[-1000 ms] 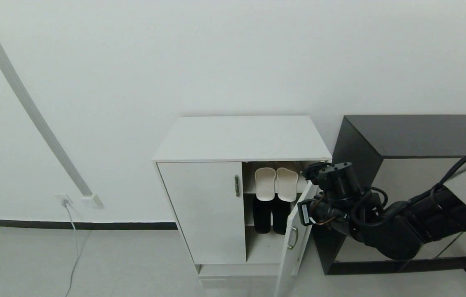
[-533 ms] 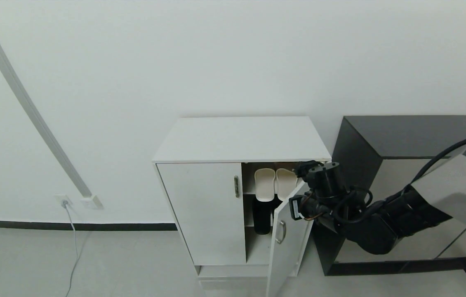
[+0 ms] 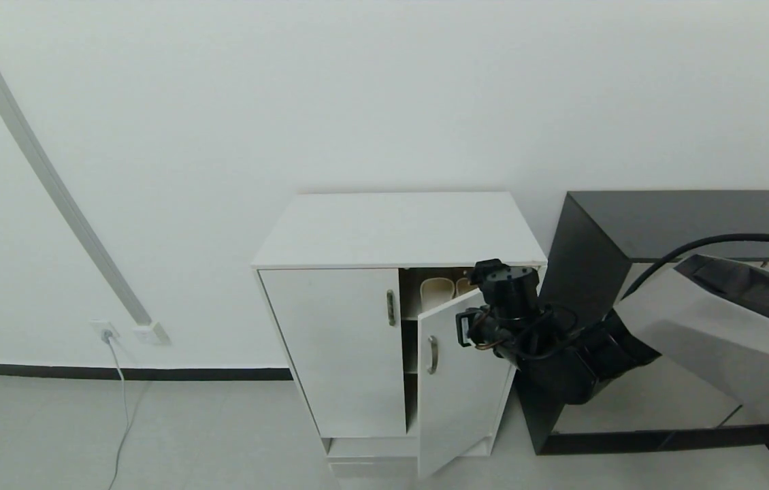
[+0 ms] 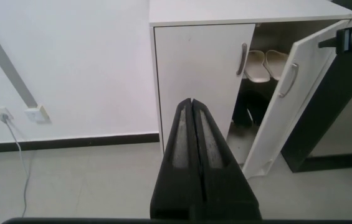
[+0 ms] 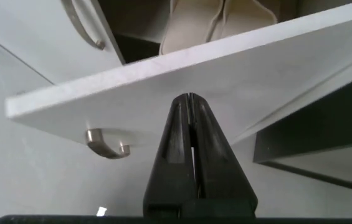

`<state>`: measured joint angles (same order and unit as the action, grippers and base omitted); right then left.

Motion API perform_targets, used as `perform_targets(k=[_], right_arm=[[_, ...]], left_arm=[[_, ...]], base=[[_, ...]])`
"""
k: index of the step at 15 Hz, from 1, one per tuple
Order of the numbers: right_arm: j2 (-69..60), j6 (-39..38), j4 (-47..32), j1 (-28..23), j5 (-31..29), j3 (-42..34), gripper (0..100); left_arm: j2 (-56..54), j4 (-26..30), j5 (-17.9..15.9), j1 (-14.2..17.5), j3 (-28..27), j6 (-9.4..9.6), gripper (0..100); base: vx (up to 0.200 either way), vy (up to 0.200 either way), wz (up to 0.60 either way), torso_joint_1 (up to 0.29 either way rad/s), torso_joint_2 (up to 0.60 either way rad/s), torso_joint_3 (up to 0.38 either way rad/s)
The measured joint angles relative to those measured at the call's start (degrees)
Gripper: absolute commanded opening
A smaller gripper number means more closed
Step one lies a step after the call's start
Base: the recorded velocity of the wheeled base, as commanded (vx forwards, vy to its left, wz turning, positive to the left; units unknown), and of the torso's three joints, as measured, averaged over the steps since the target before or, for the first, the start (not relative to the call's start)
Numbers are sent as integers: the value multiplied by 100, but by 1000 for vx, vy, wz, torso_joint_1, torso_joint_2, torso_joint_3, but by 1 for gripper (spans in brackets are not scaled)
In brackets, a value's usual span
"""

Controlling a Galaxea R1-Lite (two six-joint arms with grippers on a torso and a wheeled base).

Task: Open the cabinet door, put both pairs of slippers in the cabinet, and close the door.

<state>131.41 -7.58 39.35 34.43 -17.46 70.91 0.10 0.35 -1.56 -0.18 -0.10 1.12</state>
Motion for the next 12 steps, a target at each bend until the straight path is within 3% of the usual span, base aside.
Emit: perform_targets(k=[6, 12], right_arm=[[660, 0, 39, -160, -2, 896, 0], [1079, 20, 360, -282, -6, 1263, 0]], left_arm=[[0, 0, -2, 0, 0, 2, 0], [0, 0, -2, -4, 0, 2, 0]], base=[[0, 0, 0, 0, 0, 0], [0, 0, 0, 0, 0, 0]])
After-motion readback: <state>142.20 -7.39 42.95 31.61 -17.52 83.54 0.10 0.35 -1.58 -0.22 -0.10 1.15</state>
